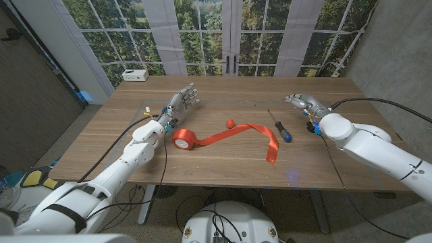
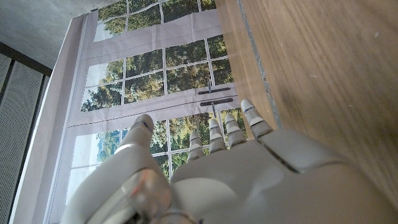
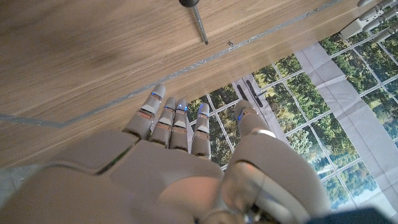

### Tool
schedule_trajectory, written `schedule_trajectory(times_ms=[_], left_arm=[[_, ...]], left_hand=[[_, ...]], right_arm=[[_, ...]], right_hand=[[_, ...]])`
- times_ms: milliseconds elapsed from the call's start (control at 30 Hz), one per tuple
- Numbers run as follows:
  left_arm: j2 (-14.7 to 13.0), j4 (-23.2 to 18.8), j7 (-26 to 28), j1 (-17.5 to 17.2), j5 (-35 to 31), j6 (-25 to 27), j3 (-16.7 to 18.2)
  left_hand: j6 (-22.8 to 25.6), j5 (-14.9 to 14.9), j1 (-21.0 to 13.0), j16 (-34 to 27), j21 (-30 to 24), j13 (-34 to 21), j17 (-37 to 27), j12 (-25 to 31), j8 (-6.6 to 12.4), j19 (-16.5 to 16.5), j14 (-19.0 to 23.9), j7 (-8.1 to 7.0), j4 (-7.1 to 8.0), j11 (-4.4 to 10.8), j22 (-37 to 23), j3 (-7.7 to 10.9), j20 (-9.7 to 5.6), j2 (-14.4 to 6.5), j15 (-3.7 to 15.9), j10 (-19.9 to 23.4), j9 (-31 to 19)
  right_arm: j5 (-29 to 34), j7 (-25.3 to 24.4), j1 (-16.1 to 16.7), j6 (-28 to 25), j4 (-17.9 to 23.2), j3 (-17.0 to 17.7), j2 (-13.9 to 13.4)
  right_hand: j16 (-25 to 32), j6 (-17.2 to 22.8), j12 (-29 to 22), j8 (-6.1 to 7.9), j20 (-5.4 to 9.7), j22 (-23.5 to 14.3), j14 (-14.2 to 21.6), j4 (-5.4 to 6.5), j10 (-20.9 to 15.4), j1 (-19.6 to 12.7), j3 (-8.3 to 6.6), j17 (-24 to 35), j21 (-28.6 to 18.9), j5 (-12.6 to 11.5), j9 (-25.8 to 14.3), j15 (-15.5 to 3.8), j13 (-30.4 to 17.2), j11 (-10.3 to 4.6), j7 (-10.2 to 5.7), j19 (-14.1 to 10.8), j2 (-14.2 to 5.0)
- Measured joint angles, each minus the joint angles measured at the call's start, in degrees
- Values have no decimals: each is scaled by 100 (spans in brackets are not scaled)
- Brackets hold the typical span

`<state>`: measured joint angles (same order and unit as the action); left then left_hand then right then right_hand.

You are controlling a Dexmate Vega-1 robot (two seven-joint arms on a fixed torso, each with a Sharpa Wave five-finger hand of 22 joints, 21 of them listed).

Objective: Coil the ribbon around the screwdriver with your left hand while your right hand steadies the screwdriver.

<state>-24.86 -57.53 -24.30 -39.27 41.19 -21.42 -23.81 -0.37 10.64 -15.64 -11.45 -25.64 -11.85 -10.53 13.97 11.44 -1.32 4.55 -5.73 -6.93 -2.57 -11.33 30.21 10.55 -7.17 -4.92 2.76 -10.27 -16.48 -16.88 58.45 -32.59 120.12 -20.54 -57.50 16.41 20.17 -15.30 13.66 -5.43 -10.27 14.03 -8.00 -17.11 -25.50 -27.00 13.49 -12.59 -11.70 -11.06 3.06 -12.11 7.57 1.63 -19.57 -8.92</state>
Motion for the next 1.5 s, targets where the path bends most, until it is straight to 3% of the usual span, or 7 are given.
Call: schedule_trajectory(times_ms=[433,867,1500], left_arm=[[55,110,-98,45,21,-44,-1],[108,229,-187,91,41,-85,5],[219,570,-426,248,79,-170,22]], left_hand=[[31,0,31,-1,22,0,-28,0,1,0,0,31,23,0,1,23,-1,31,0,0,0],[62,0,30,-2,22,-29,-28,0,-21,0,32,1,23,0,1,23,-1,31,-32,0,1],[61,0,71,-3,21,-28,-27,-22,-21,0,31,0,23,1,1,23,-1,10,-31,0,2]], right_arm=[[313,-16,-255,-1105,576,-312,-235],[666,109,-712,-2339,1074,-851,-363],[1131,510,-1839,-3810,1419,-2167,-303]], right_hand=[[34,104,0,0,14,0,115,-58,-93,-85,-58,-1,0,0,0,-53,0,-93,-43,-79,-81],[55,164,0,0,0,15,175,-81,-174,-231,-81,-1,0,0,0,-112,0,-174,-103,-124,-40],[77,266,0,0,34,14,267,-106,-245,-342,-106,-2,0,0,0,-204,0,-246,-123,-198,-53]])
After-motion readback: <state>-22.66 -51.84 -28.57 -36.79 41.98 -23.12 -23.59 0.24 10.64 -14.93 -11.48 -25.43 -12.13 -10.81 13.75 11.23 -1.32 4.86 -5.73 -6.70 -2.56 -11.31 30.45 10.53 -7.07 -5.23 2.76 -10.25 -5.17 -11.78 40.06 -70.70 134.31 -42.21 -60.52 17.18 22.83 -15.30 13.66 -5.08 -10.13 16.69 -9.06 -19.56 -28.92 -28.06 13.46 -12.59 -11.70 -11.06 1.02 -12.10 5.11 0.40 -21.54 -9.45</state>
